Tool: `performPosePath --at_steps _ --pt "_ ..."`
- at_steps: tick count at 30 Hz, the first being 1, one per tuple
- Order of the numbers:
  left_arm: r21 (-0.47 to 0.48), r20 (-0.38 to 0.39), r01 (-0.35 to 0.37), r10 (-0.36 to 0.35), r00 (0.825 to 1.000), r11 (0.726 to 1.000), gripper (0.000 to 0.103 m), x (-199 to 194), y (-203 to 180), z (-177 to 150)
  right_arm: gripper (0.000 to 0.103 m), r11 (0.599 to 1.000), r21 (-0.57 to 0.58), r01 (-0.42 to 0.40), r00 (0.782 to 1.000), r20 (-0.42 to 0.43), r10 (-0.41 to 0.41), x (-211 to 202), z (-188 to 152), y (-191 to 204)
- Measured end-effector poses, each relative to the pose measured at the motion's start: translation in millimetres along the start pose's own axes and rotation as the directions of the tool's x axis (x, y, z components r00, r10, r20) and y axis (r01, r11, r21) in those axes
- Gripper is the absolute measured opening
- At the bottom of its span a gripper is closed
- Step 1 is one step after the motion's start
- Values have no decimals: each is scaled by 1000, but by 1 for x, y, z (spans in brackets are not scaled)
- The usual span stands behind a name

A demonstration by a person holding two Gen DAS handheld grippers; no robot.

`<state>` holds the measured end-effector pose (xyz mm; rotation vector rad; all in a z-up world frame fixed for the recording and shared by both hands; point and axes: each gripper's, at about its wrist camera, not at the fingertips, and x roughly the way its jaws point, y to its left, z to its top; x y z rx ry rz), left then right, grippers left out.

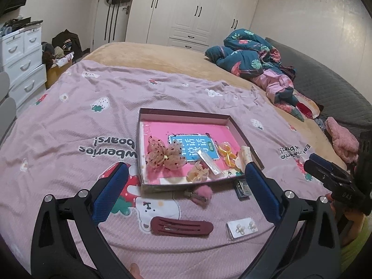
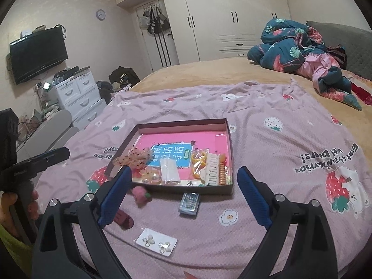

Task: Organize jewelry
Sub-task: 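Withdraw both open tools from the tray, then move the left tool to the dark red clip while the right tool reaches the pearl earring card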

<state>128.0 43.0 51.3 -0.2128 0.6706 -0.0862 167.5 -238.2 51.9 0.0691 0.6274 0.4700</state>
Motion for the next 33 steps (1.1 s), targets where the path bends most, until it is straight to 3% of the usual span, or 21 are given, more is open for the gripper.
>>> performPosePath --at_steps 9,21,30,33 --pt "-6 -22 -32 32 999 999 94 -6 5 -13 91 999 -36 -18 999 -29 17 -7 -13 9" --pt "20 -106 -53 55 993 998 94 2 4 -48 91 995 -102 -14 994 -109 3 7 -42 19" --pt "-1 -168 -26 25 986 1000 93 13 11 -73 91 991 -127 -28 984 -178 5 23 -62 21" --pt "-24 -210 2 -7 978 1000 89 20 14 -84 91 987 -158 -34 975 -221 -2 34 -72 26"
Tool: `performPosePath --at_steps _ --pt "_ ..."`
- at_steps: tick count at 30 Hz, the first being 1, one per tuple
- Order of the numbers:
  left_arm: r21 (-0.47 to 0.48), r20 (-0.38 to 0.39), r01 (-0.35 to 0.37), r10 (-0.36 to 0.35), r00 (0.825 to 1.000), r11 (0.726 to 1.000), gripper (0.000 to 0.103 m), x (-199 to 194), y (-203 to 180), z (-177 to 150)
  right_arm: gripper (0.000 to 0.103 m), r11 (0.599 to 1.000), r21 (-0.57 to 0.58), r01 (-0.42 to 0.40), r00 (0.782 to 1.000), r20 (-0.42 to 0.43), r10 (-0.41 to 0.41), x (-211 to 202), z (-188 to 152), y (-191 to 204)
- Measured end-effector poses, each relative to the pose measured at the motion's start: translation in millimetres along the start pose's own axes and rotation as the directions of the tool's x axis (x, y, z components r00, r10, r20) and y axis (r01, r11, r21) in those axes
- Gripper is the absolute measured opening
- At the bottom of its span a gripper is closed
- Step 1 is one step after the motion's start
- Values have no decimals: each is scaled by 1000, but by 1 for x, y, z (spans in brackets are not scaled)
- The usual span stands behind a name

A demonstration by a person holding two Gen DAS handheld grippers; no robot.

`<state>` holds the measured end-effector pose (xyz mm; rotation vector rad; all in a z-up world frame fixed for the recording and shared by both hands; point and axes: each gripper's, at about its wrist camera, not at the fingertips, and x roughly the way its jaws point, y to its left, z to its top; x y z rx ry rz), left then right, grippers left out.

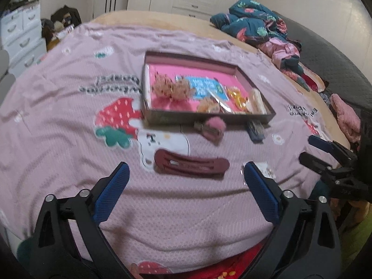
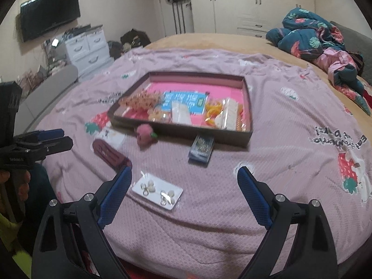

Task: Organize jewelry
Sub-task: 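Move the left tool to the dark red clip while the right tool reaches the pearl earring card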

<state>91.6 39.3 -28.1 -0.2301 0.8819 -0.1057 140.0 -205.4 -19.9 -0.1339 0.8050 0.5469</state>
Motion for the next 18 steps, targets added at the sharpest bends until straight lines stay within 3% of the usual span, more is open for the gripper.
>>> performPosePath --at_steps 8,18 --pt "-70 -104 109 -116 988 992 65 27 3 -17 91 999 -51 -9 997 -82 5 31 -14 11" --pt "-192 -159 184 -216 963 964 64 60 17 -17 91 993 -115 -8 990 -142 -8 62 -23 19"
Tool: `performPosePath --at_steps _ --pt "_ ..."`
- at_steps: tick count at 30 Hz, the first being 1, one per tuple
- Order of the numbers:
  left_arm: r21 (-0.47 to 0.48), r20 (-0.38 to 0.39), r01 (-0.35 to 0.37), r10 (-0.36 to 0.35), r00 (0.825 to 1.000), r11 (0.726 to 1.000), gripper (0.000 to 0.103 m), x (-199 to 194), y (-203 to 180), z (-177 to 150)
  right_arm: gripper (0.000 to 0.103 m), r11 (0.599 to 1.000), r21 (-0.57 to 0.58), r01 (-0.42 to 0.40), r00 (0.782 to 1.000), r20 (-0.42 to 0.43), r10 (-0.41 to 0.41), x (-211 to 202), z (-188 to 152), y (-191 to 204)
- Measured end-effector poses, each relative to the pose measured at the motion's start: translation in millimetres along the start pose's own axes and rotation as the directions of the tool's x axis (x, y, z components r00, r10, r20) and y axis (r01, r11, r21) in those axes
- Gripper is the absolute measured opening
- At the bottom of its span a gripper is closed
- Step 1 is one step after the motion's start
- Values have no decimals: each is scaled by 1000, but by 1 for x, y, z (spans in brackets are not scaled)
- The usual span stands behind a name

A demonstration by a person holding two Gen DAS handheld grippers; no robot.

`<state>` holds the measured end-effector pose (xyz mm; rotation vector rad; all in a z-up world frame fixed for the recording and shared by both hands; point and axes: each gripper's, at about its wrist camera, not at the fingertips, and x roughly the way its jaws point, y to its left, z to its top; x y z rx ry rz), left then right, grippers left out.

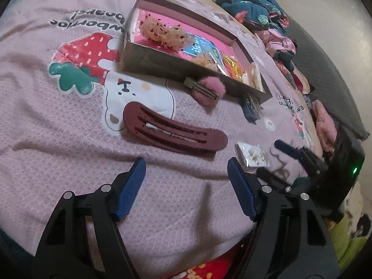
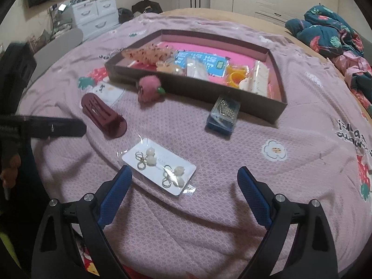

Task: Organize jewelry
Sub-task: 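Move the left tool to the dark red clip while the right tool reaches the pearl earring card, then grasp the dark red clip with the left tool while the right tool grasps the earring card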

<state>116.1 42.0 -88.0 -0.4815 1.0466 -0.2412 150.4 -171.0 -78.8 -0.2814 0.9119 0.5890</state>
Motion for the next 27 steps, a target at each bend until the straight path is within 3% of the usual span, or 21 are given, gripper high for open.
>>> performPosePath --at_steps 6,12,14,17,22,27 --pt "-27 -2 14 -14 1000 1000 66 14 -1 17 90 999 -31 -8 1000 -5 8 15 3 5" --pt "-46 3 12 -12 1000 999 69 26 -2 31 79 1000 -9 -29 1000 -8 29 27 10 2" --pt "-34 4 -4 4 1000 999 70 31 -6 36 67 999 -6 -36 999 -2 36 28 12 2" --pt "-2 5 -40 40 999 999 70 39 -11 42 58 999 -5 -37 999 8 37 29 12 2" --pt "99 15 -135 134 991 986 70 49 -27 43 55 999 14 -47 999 24 47 24 12 -1" --pt "179 45 -226 222 974 957 49 50 -33 35 55 997 49 -56 998 39 54 17 10 -8"
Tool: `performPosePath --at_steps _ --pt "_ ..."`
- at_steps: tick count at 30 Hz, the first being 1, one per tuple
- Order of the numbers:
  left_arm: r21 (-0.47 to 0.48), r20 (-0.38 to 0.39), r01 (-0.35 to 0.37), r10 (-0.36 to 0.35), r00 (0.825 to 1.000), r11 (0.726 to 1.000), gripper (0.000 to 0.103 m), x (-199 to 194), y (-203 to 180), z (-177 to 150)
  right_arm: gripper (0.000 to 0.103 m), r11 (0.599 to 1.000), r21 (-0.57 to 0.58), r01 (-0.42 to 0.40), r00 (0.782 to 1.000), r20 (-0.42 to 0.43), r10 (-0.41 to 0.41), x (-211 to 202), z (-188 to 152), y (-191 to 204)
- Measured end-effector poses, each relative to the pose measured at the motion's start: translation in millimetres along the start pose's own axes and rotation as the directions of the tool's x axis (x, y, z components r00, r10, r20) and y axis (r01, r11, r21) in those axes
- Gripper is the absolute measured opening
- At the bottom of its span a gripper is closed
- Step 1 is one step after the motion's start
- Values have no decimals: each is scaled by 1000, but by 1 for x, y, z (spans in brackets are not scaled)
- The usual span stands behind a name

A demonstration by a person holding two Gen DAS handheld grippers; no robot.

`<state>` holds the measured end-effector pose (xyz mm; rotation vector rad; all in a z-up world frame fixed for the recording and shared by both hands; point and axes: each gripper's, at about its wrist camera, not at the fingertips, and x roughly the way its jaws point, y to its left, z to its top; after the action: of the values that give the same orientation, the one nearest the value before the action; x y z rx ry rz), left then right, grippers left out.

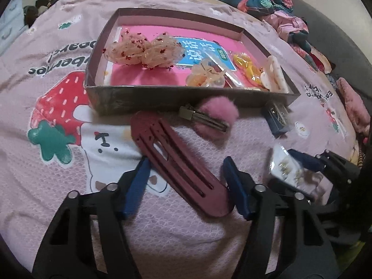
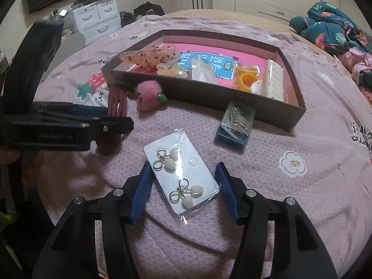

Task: Organize jewelry
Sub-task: 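Grasp the dark red clip with the left tool while the right tool grasps the earring card, then carry the dark red clip with the left tool while the right tool carries the earring card to the tray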

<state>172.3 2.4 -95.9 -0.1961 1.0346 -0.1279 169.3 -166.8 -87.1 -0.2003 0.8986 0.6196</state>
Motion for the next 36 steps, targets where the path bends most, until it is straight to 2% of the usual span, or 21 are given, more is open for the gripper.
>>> performPosePath --at_steps 4,8,15,19,27,36 --pt "-8 8 20 -20 1000 1000 32 -6 8 -6 54 1000 13 -6 1000 9 6 -6 -2 -2" --pt "-13 19 49 -49 999 999 27 -15 14 -15 54 1000 25 -15 1000 16 15 -11 -5 -3" --pt "-16 40 68 -68 997 998 26 -35 17 -28 54 999 22 -39 999 35 38 -21 -5 3" --pt "-30 81 76 -73 994 997 26 -52 19 -26 54 999 10 -53 997 56 52 -30 -2 8" --pt "-42 176 60 -52 983 997 26 -84 26 -8 54 997 -9 -78 992 102 79 -47 14 17" --pt "-30 252 60 -51 966 998 26 -107 26 22 54 997 -22 -71 982 174 74 -62 48 18"
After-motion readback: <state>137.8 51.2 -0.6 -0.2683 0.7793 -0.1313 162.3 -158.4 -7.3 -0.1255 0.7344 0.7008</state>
